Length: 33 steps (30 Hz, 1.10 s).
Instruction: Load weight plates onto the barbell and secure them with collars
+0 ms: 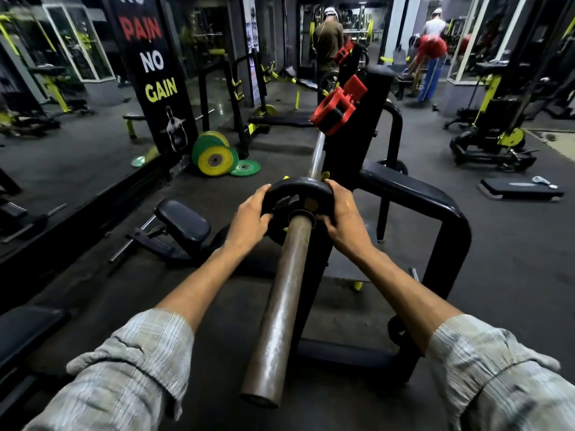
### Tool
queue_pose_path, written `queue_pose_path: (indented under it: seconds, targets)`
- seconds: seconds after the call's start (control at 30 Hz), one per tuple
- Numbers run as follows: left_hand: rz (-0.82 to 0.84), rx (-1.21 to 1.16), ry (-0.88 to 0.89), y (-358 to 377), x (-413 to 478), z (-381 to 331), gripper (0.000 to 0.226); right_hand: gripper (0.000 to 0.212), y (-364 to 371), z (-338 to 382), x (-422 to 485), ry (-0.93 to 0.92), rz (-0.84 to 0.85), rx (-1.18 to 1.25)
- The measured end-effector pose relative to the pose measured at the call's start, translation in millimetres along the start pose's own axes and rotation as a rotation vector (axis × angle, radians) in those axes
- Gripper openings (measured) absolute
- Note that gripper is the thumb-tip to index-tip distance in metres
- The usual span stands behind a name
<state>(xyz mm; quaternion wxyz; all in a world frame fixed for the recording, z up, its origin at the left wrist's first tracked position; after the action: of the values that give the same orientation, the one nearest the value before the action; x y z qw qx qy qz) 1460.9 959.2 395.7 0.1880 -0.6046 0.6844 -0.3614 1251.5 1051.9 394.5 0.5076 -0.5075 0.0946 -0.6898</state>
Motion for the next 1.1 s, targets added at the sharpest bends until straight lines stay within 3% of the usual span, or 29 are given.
queue_pose_path:
  seconds: [0.1, 0.23, 0.6, 0.83, 1.1]
  targets:
    - [0.016, 0.129, -0.017, -11, -19, -3, 0.077, 0.087, -12, 14, -5, -0.014, 0.002, -0.081]
    - [-0.027, 0.270, 0.161, -40, -69, -7, 0.082, 0.083, -32, 52, -30, -0.029, -0.019, -0.132]
    - [0.069, 0.346, 0.484, -61, -238, -58, 0.084, 0.081, -85, 149, -192, 0.001, 0.179, -0.233]
    - [0.175, 0.320, 0.528, 9, -324, -112, 0.080, 0.085, -156, 117, -296, 0.054, 0.258, -0.323]
    - [0.392, 0.302, 0.359, 169, -378, -155, 0.084, 0.088, -234, 17, -414, 0.151, 0.451, -0.429]
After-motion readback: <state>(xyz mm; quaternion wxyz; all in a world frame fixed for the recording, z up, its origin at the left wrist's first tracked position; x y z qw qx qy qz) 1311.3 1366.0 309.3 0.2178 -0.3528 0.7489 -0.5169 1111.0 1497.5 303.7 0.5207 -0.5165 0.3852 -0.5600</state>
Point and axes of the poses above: each hand's wrist, its own x-axis towards the middle knuckle, its own y-axis out of the palm, z = x × y, the point moved 4 cm from there along x, towards the middle knuckle, and after that the axes turned 14 degrees about -y, right-handed, at the moved point
